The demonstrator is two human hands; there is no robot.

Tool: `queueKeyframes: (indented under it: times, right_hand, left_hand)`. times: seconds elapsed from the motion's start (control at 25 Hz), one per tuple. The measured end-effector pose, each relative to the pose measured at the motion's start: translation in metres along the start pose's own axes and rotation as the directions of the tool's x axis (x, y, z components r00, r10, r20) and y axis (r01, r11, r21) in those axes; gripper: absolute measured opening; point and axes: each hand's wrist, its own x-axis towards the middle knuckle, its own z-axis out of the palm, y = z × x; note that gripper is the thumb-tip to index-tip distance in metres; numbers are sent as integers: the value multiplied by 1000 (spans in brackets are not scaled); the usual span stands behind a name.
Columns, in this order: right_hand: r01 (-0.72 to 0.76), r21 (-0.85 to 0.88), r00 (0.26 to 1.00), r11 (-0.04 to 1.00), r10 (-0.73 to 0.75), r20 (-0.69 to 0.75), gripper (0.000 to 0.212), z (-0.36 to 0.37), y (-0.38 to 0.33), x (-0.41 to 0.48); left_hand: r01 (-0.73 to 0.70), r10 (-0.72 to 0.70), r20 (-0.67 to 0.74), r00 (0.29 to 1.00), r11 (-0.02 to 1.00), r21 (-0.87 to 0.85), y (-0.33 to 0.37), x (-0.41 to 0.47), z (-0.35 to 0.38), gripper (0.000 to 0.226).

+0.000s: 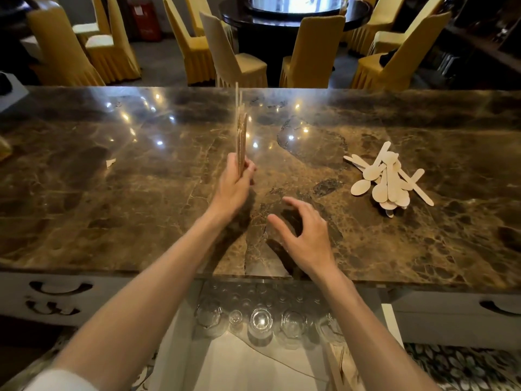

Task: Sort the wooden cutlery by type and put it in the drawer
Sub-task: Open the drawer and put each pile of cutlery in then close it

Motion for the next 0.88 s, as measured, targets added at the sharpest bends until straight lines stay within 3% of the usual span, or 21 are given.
queueKeyframes:
  times: [0.12, 0.16, 0.24, 0.28, 0.36, 0.52, 0.64, 0.76, 0.88]
  right_hand:
    - [136, 206, 984, 969, -108, -144, 99, -8, -33, 7]
    - [213, 196, 963, 957, -173, -206, 110, -10, -46, 12]
    - [383, 100, 891, 918, -339, -300, 116, -19, -71, 25]
    - [478, 27, 840, 878, -448, -306, 111, -25, -82, 34]
    - [603, -104, 766, 791, -610, -202, 95, -37, -97, 52]
    - [529, -281, 848, 801, -512, 137, 54, -43, -92, 57]
    - [561, -328, 827, 760, -523, 204, 27, -41, -82, 43]
    - [583, -400, 813, 708, -512, 279, 24, -47, -90, 52]
    - [525, -358, 849, 772, -503, 162, 30, -50, -96, 59]
  left_hand:
    - [-19, 62, 99, 993, 923, -384, 3, -36, 40, 6]
    - [21, 39, 132, 990, 905, -426, 0, -47, 51, 18]
    - [24, 13, 115, 993, 949, -315, -9, -63, 65, 44]
    - [-20, 42, 88, 995, 972, -235, -13, -67, 69, 54]
    - [-131, 135, 27, 991, 986, -100, -16, -70, 70, 50]
    - [-117, 117, 22, 993, 992, 41, -10, -69, 68, 16]
    - [8, -4, 68, 998, 998, -63, -2, -68, 63, 31]
    - [48, -46, 58, 997, 999, -23, 1, -70, 64, 34]
    - [41, -43, -14, 999, 989, -143, 3, -69, 63, 23]
